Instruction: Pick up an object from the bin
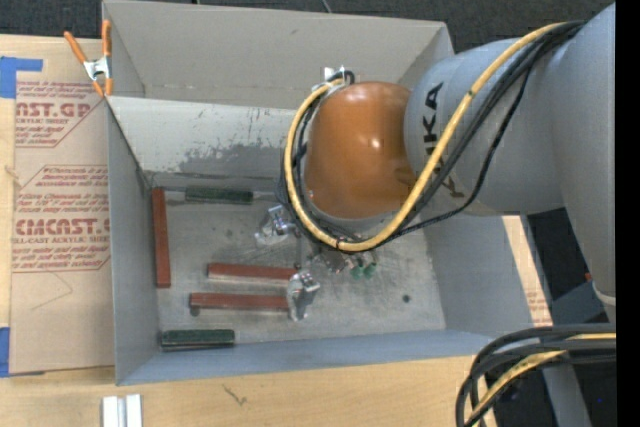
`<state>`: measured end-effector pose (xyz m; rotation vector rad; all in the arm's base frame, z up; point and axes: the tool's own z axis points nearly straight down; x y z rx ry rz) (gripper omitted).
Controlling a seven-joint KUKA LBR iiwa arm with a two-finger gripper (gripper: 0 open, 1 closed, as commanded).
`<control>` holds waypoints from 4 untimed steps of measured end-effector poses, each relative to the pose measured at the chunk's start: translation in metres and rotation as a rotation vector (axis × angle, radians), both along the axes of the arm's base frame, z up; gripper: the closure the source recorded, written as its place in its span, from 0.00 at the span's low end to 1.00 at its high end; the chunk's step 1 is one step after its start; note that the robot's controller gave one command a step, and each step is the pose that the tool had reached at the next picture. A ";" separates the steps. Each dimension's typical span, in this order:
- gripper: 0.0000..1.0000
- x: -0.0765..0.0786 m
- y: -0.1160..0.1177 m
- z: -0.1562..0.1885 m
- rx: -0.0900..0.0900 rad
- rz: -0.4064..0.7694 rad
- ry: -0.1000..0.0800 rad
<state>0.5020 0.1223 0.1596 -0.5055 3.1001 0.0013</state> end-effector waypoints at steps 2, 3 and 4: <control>1.00 0.016 -0.008 -0.077 0.016 0.072 -0.047; 1.00 0.019 -0.019 -0.078 0.022 -0.001 -0.037; 1.00 0.043 0.014 0.109 0.000 0.009 -0.003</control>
Offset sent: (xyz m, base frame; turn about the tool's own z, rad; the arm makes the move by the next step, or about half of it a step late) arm 0.0000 0.0000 0.0000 0.0000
